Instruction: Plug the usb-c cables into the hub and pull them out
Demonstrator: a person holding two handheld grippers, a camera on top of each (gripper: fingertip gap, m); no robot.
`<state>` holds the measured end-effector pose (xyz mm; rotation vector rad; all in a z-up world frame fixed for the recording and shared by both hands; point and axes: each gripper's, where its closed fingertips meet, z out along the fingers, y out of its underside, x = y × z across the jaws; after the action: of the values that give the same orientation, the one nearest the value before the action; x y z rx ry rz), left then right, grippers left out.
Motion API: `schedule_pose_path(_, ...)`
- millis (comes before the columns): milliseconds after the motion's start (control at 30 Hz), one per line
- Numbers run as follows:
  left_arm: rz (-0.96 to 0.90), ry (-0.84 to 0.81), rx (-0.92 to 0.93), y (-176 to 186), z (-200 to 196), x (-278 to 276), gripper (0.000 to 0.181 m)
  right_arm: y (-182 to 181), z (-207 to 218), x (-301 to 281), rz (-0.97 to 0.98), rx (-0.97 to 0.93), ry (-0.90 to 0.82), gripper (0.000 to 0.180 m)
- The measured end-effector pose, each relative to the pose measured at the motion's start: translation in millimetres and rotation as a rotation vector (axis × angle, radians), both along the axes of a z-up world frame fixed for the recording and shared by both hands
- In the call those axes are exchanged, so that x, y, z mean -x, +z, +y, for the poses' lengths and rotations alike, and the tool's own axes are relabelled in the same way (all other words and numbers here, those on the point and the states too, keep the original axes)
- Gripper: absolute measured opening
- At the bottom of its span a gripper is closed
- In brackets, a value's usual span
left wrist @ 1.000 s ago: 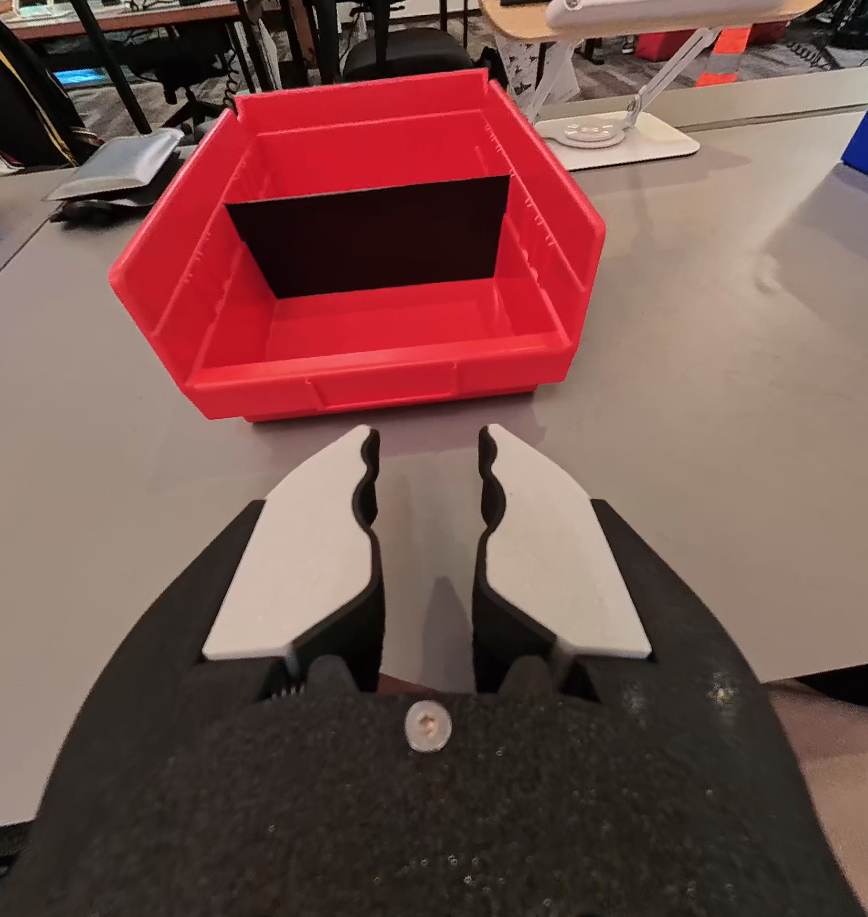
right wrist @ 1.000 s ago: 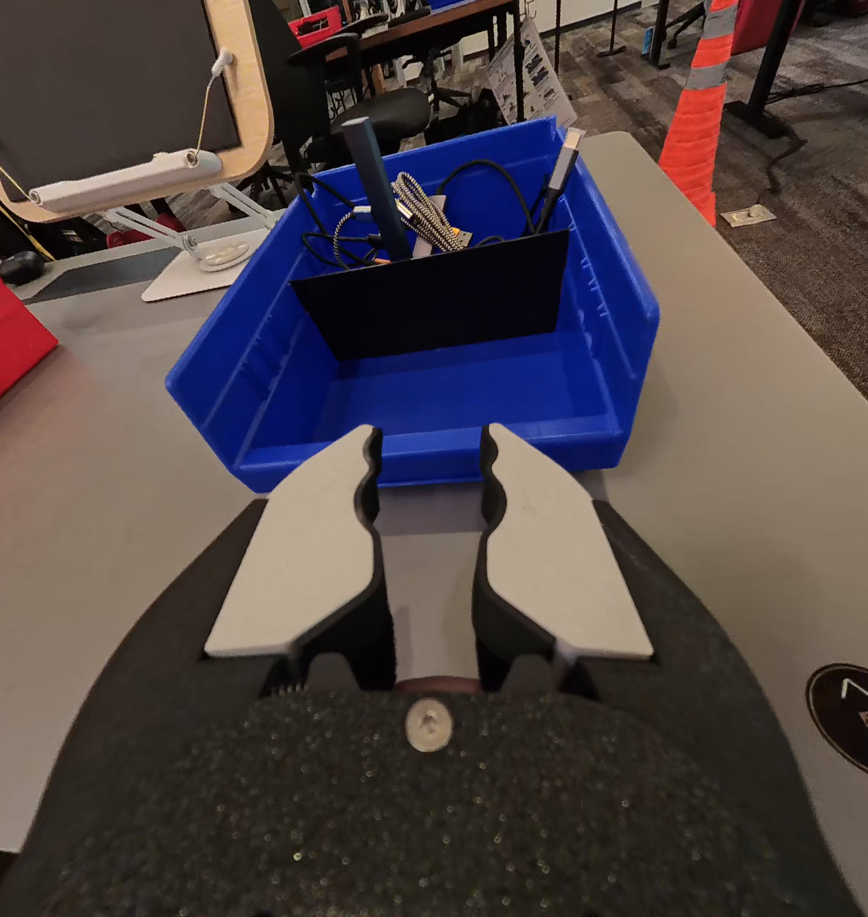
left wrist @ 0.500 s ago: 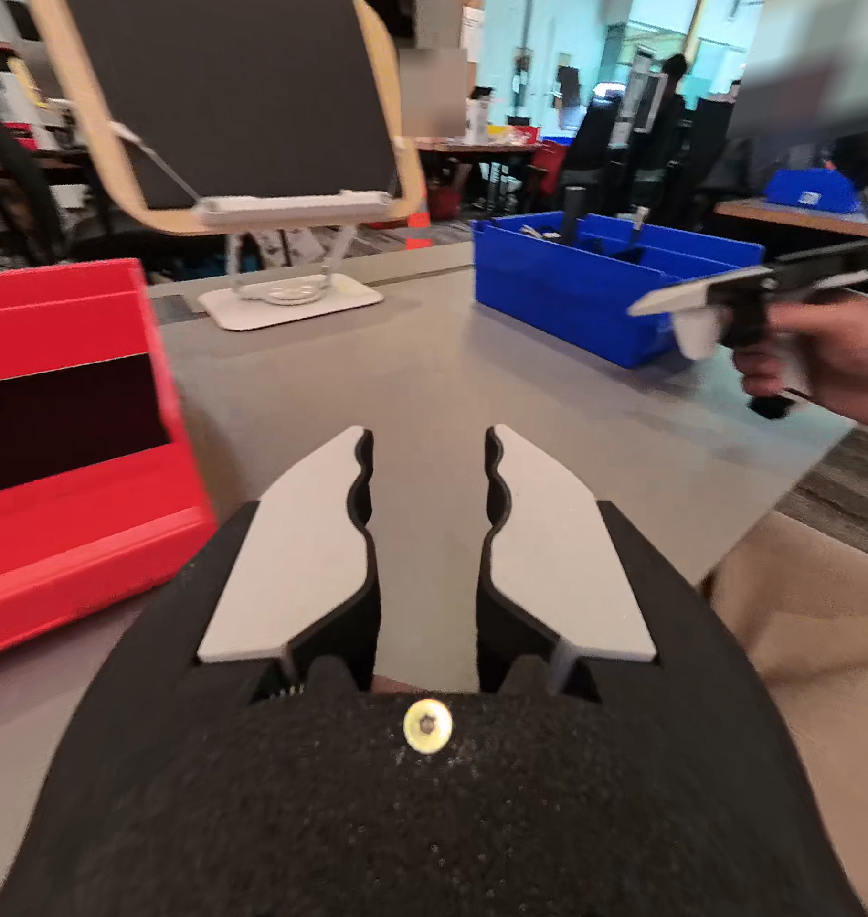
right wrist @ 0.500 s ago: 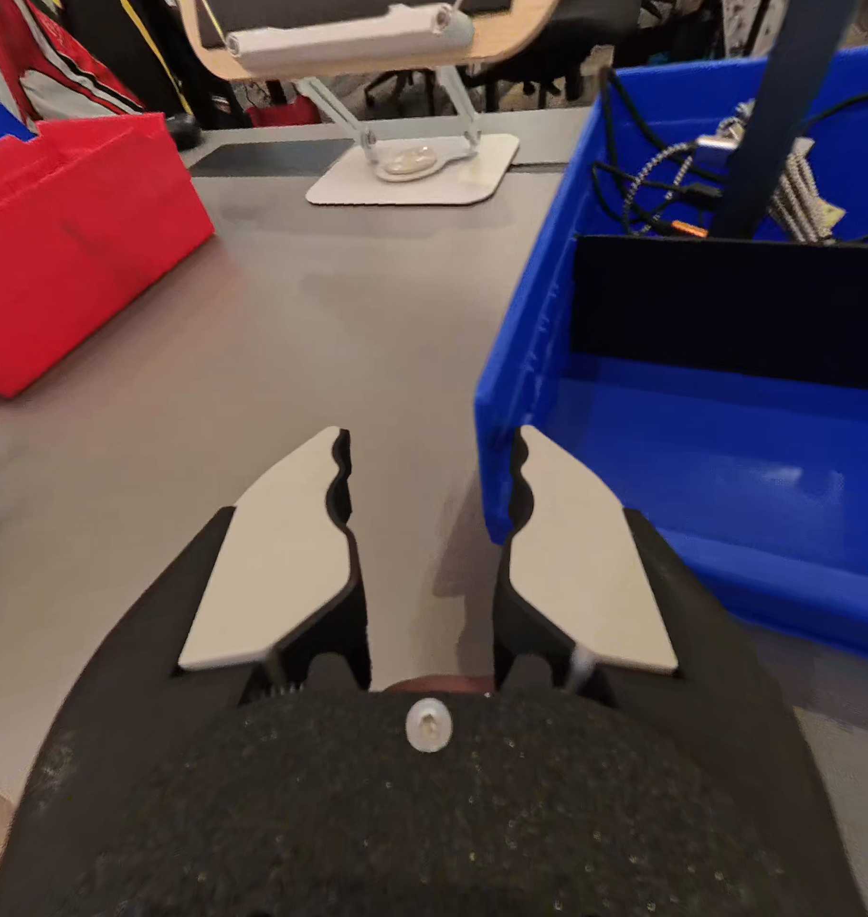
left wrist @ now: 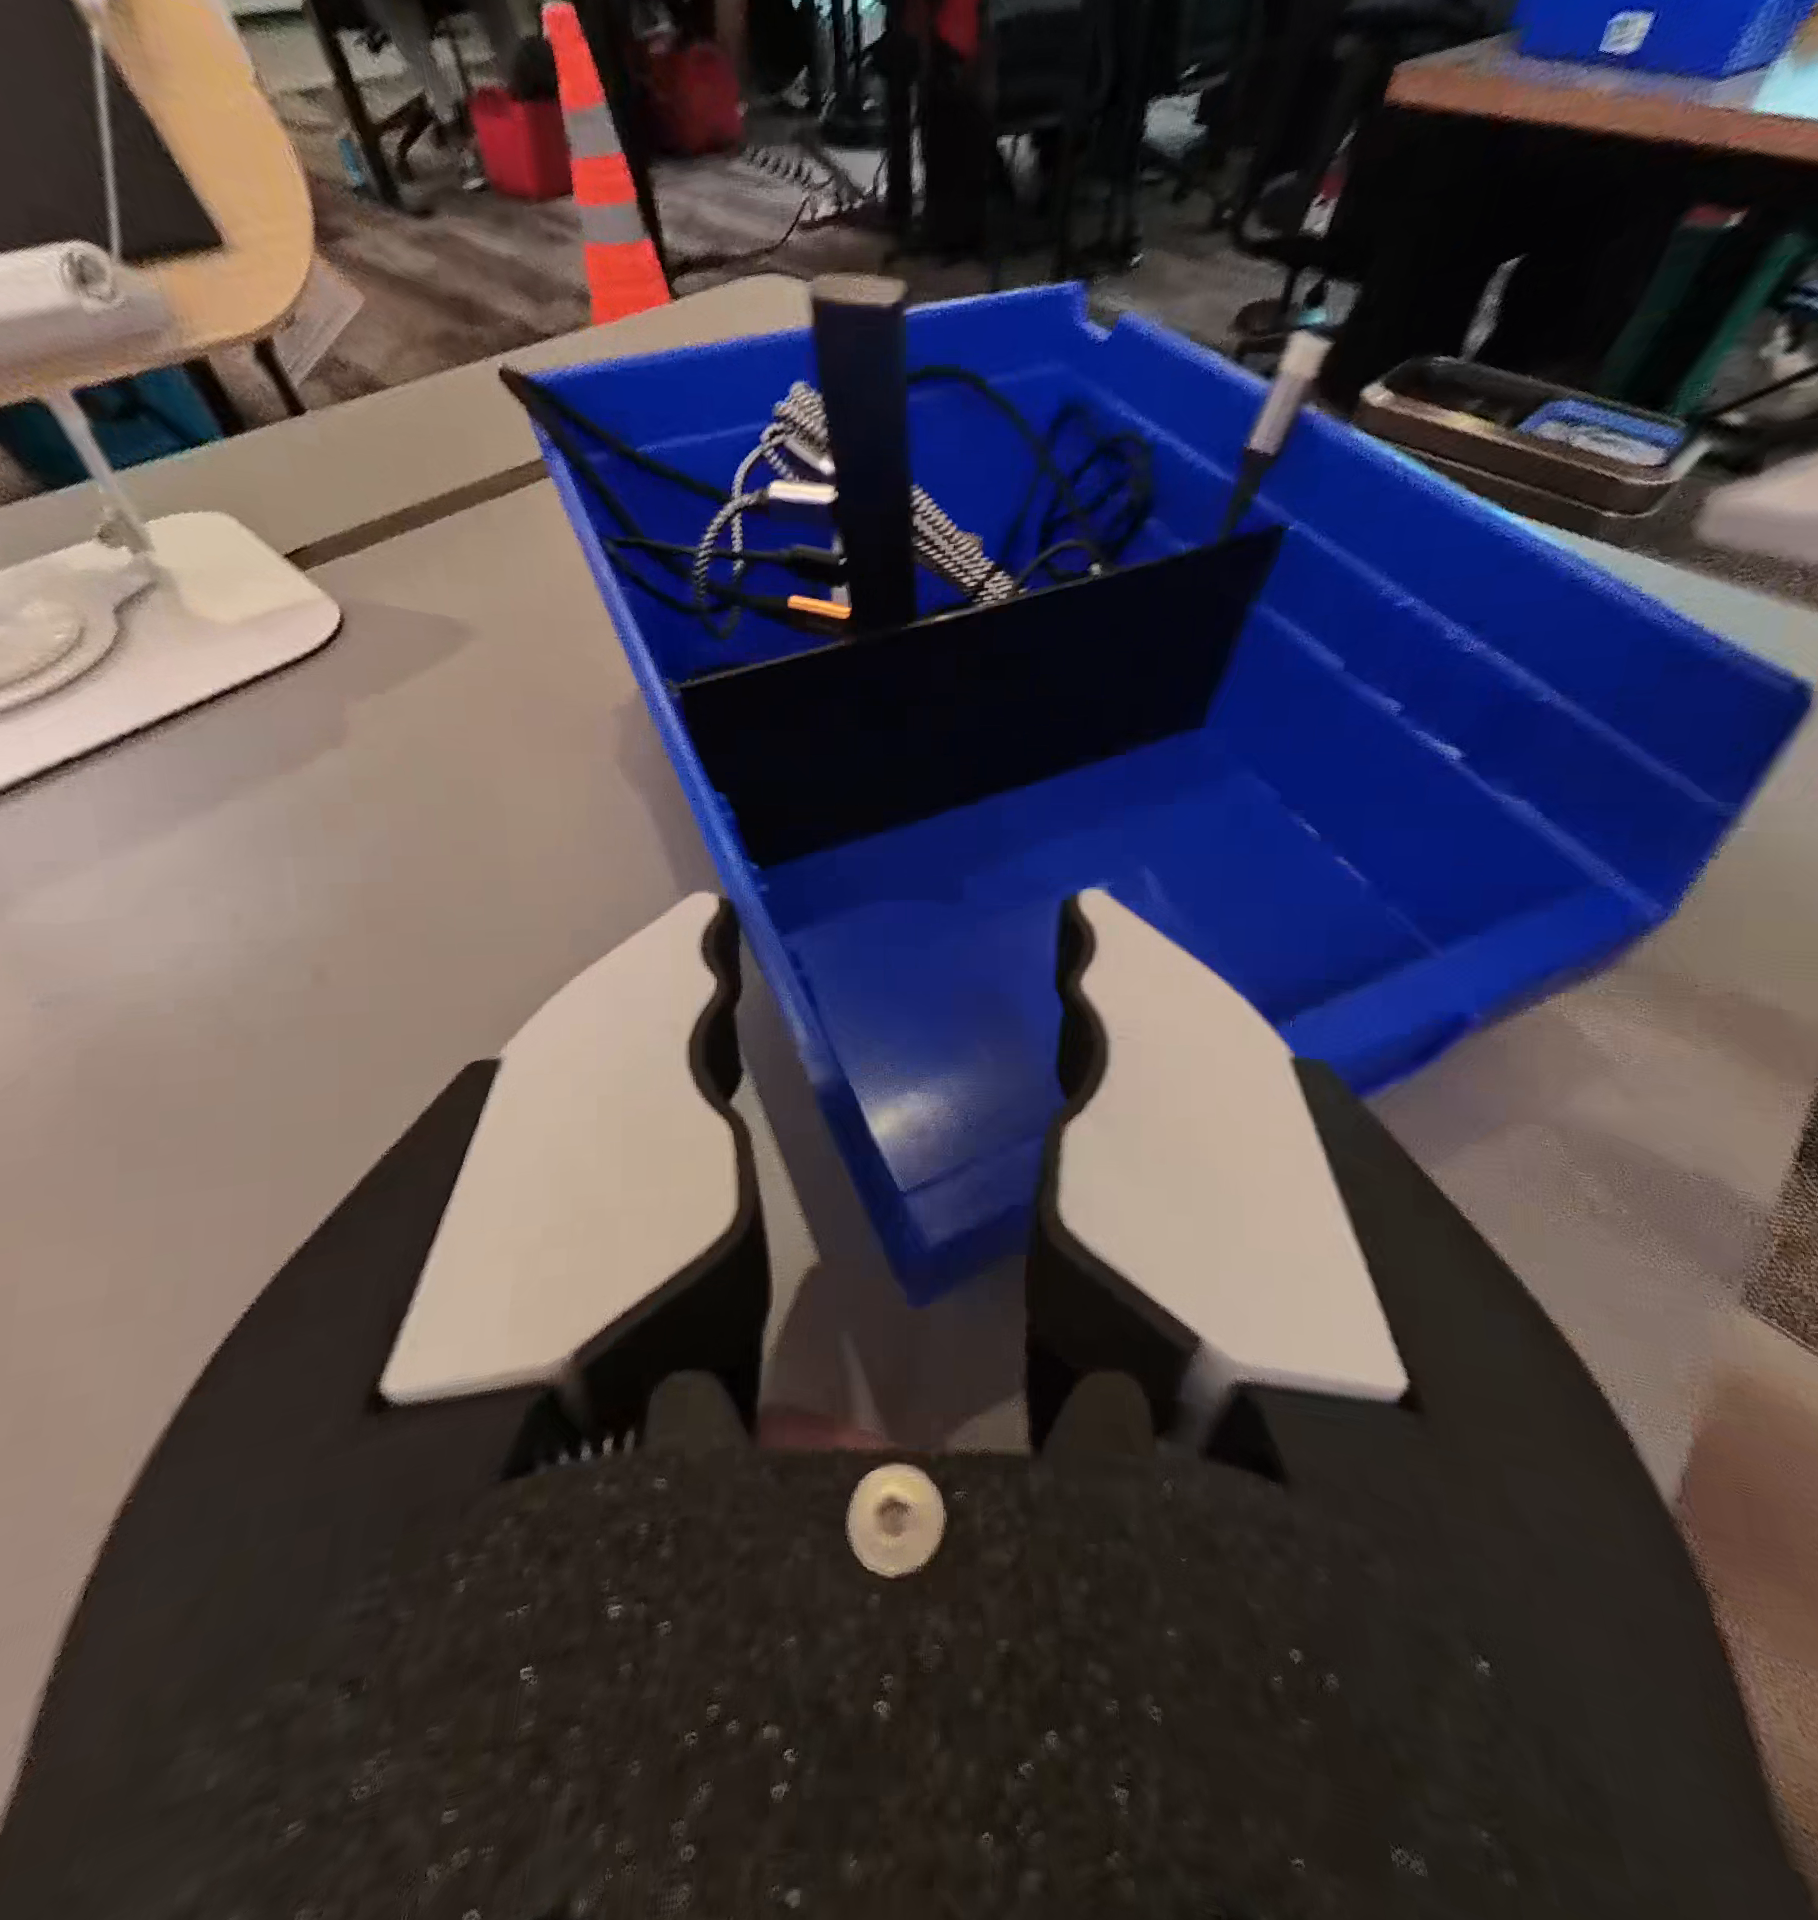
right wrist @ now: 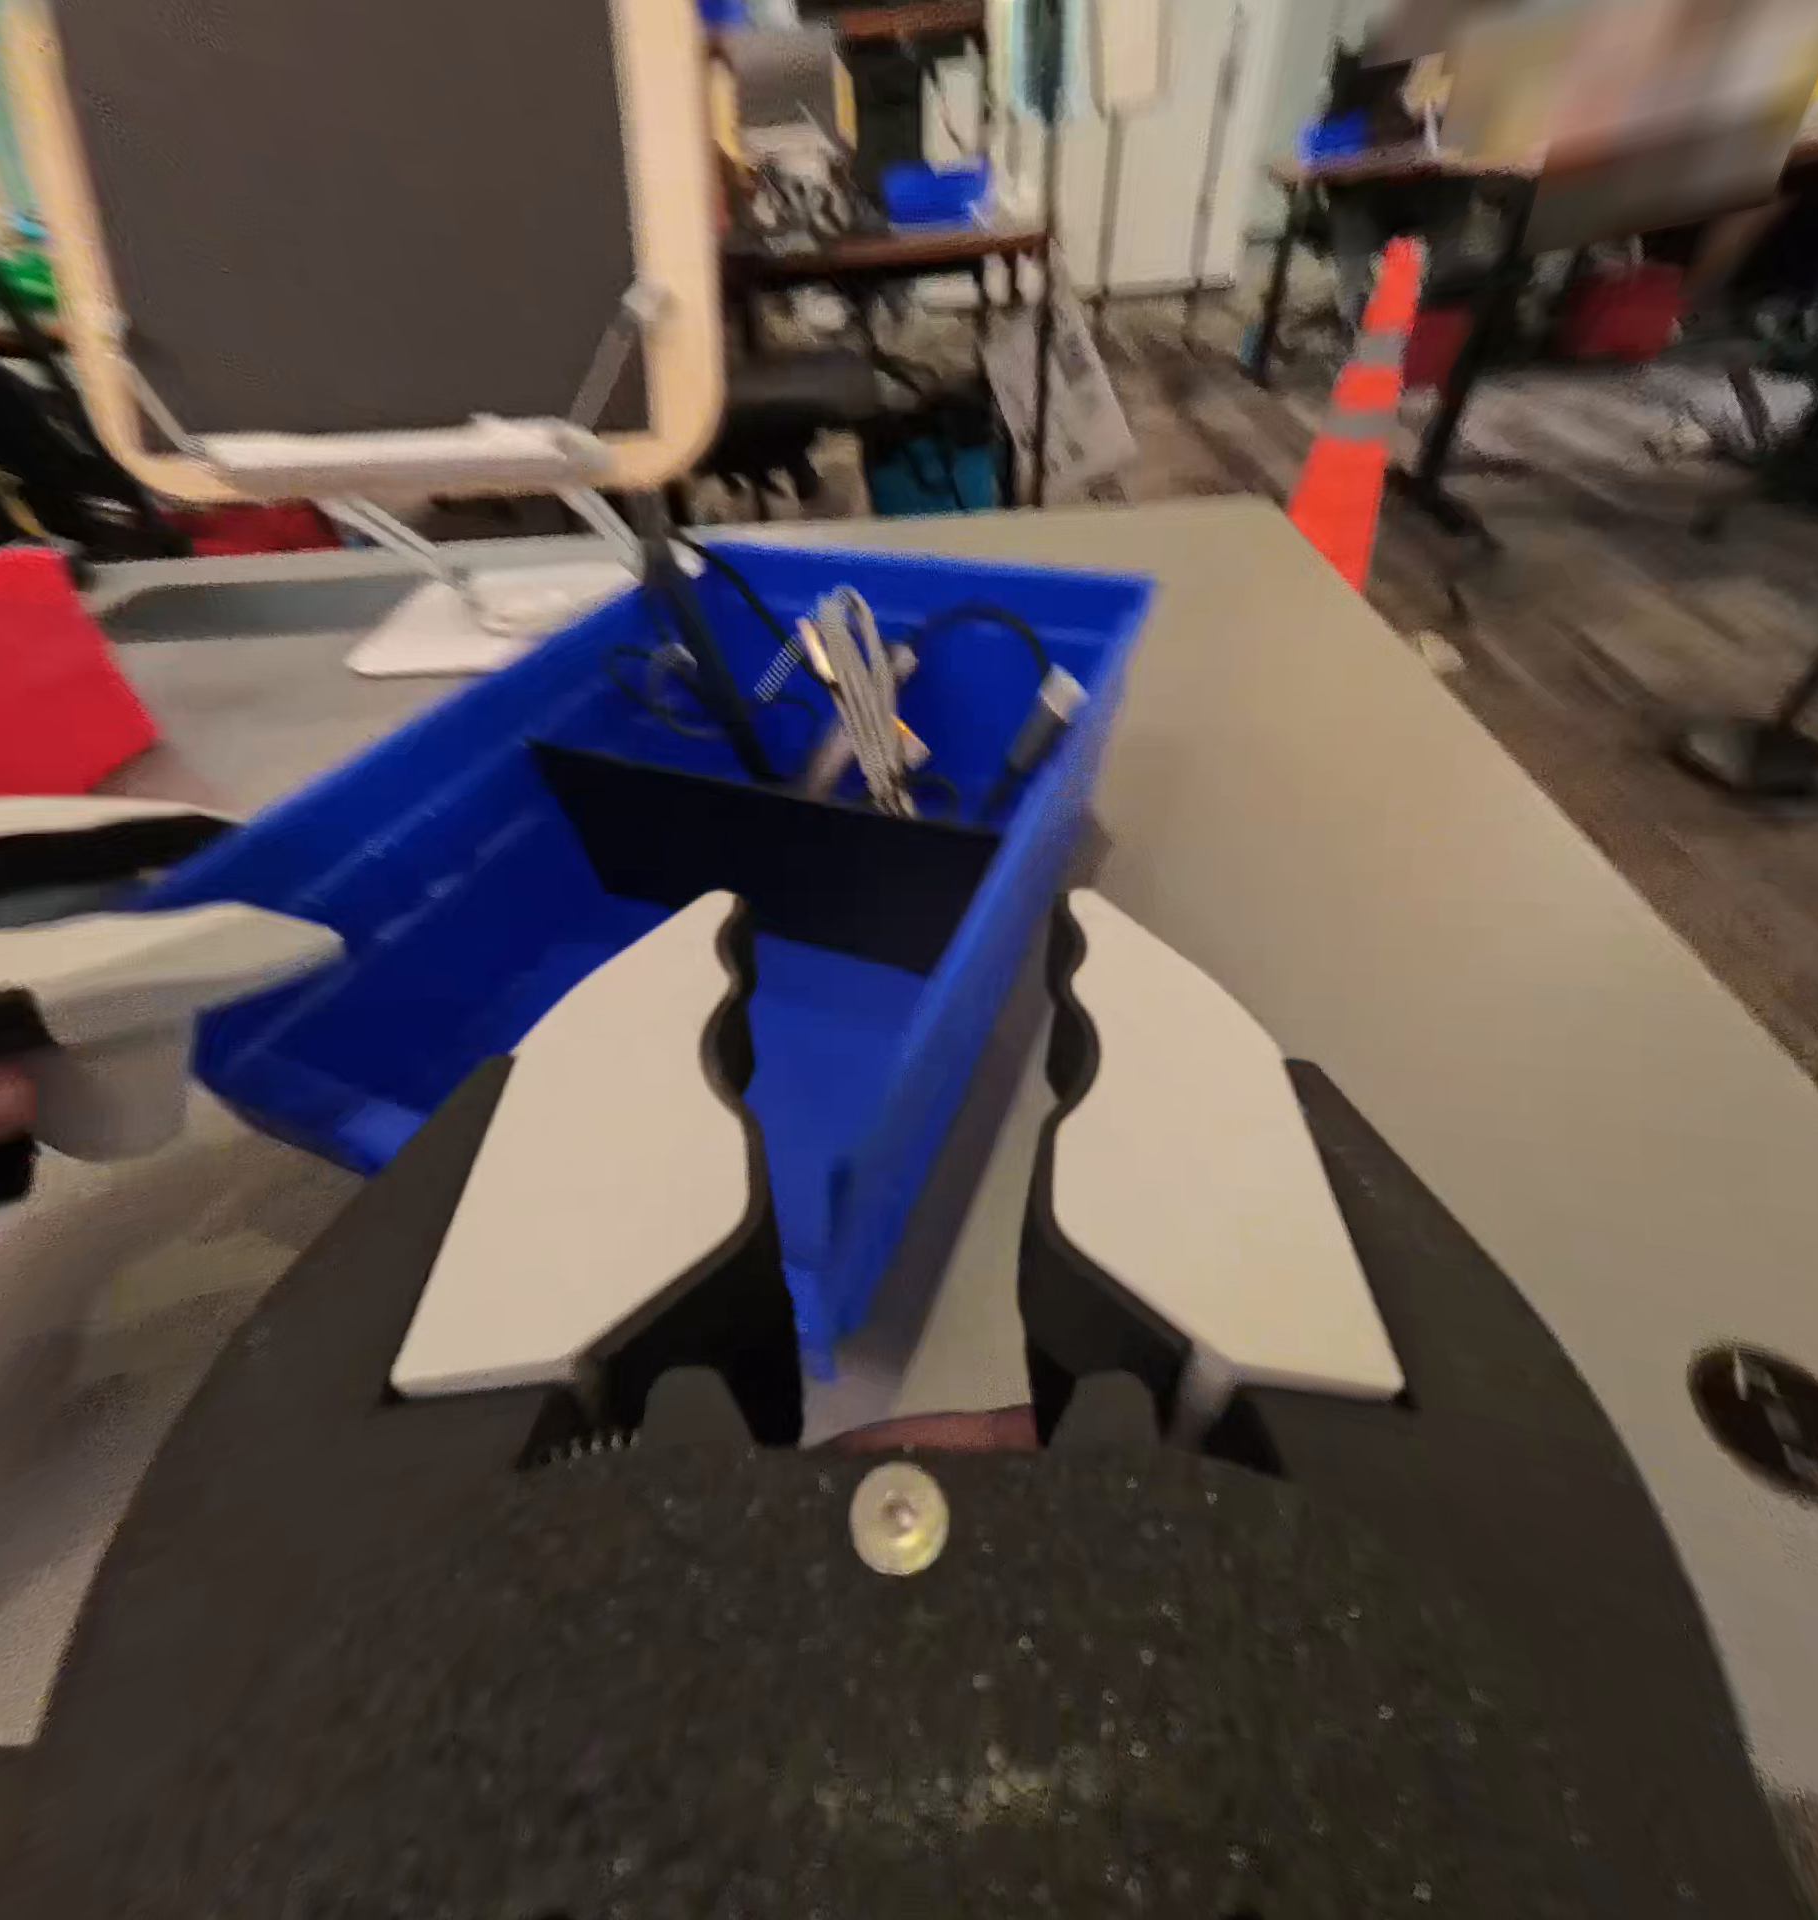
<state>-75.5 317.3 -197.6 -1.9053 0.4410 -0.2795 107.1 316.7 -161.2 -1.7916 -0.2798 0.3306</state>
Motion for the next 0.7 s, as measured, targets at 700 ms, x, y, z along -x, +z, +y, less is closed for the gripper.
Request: schedule_pose_path(700, 0.1, 0.272, -0.029, 3.4, -15.8, 99.3, 0.005, -40.8, 5.1, 92.1, -0.055, 0.176, -0.052, 0.006)
